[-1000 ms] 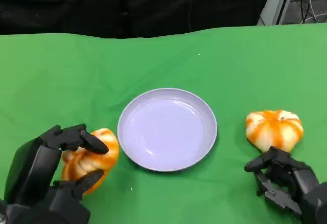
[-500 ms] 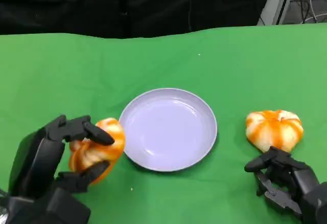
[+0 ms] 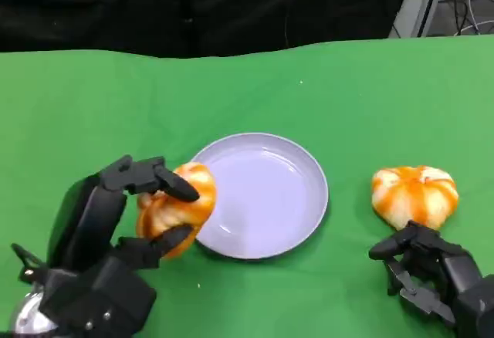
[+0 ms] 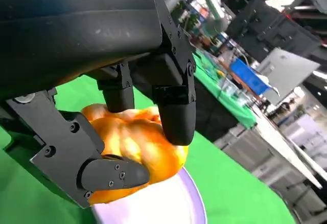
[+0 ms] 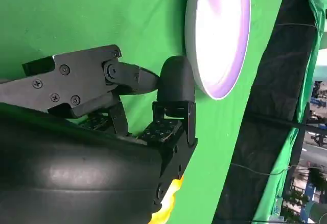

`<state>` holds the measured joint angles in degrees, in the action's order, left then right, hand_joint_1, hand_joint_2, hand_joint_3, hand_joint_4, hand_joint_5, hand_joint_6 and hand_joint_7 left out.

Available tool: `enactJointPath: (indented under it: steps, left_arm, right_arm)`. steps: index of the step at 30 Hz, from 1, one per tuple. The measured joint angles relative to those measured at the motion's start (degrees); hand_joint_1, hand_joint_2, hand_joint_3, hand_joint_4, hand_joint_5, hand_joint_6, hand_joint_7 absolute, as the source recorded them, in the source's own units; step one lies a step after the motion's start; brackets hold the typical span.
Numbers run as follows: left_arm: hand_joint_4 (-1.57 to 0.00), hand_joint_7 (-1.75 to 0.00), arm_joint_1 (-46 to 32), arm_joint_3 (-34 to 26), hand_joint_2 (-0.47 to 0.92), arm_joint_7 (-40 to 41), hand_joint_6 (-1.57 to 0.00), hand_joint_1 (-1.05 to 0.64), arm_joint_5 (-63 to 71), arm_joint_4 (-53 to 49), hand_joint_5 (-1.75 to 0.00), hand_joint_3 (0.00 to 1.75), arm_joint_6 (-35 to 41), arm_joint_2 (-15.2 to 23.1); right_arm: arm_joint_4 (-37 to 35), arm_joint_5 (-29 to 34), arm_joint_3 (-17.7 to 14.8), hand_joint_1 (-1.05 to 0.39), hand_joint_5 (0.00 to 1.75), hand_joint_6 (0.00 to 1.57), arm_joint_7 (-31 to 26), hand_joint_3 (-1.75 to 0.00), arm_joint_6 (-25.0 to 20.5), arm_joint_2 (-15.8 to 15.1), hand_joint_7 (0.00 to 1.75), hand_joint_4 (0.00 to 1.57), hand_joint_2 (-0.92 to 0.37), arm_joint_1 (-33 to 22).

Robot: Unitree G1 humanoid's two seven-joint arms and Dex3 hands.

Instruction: Grasp the bread from the table and place it into the plate.

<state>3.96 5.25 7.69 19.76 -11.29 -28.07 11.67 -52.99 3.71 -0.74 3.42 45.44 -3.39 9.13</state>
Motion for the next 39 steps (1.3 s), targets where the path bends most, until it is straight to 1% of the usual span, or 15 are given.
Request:
enactJointPath:
  steps: [5, 9, 12, 17, 23, 30, 35, 39]
  left_arm:
    - [-0.84, -0.94, 2.4, 1.7, 0.79, 0.0, -0.94, -0.05, 0.3, -2.6, -1.39, 0.67, -0.4, -1.0]
    - [-0.83, -0.95, 4.2, 3.3, 0.81, 0.0, -0.93, -0.05, 1.0, -4.2, -1.4, 0.63, -0.7, -1.6]
    - [-0.84, -0.85, 5.7, 4.1, 0.83, 0.0, -0.95, -0.02, 1.2, -6.2, -1.31, 0.56, -1.1, -2.3]
    - [-0.82, -0.8, 10.8, 6.5, 0.87, 0.0, -0.95, -0.02, 2.3, -12.2, -1.27, 0.51, -1.5, -4.9]
    - [-0.8, -0.77, 15.5, 8.1, 0.92, 0.1, -0.96, -0.03, 3.6, -17.2, -1.28, 0.41, -1.8, -5.6]
    - [-0.8, -0.75, 18.7, 8.9, 0.92, 0.2, -0.96, -0.04, 4.7, -22.3, -1.27, 0.4, -1.8, -6.6]
    - [-0.79, -0.74, 23.4, 10.2, 0.92, 2.0, -0.96, -0.03, 5.6, -30.9, -1.27, 0.39, -1.9, -8.4]
    - [-0.8, -0.7, 26.5, 11.1, 0.92, 4.3, -0.96, -0.03, 7.1, -35.9, -1.22, 0.35, -2.3, -9.0]
  right_arm:
    - [0.0, 0.0, 0.0, -0.12, 1.71, 0.73, 0.0, -0.49, 0.1, 0.0, 1.18, 0.66, -0.92, 0.0]
    - [0.2, 0.1, 0.2, -0.12, 1.71, 0.74, -0.3, -0.49, 0.1, 0.0, 1.18, 0.66, -0.92, -0.1]
    - [0.2, 0.1, 0.2, -0.13, 1.71, 0.73, -0.4, -0.49, 0.1, 0.0, 1.18, 0.66, -0.92, -0.2]
    - [0.2, 0.1, 0.5, -0.13, 1.71, 0.73, -0.4, -0.48, 0.3, 0.1, 1.17, 0.65, -0.92, -0.2]
    - [0.3, 0.8, 0.8, -0.14, 1.7, 0.74, -1.1, -0.48, 0.7, 0.1, 1.16, 0.65, -0.92, -0.2]
    - [0.4, 1.2, 1.1, -0.13, 1.71, 0.74, -1.8, -0.48, 0.7, 0.1, 1.16, 0.68, -0.92, -0.3]
    - [0.5, 1.4, 1.3, -0.14, 1.71, 0.74, -2.1, -0.49, 0.9, 0.1, 1.17, 0.7, -0.92, -0.5]
    - [0.9, 1.6, 1.4, -0.13, 1.71, 0.74, -2.2, -0.49, 0.9, 0.2, 1.18, 0.69, -0.92, -0.6]
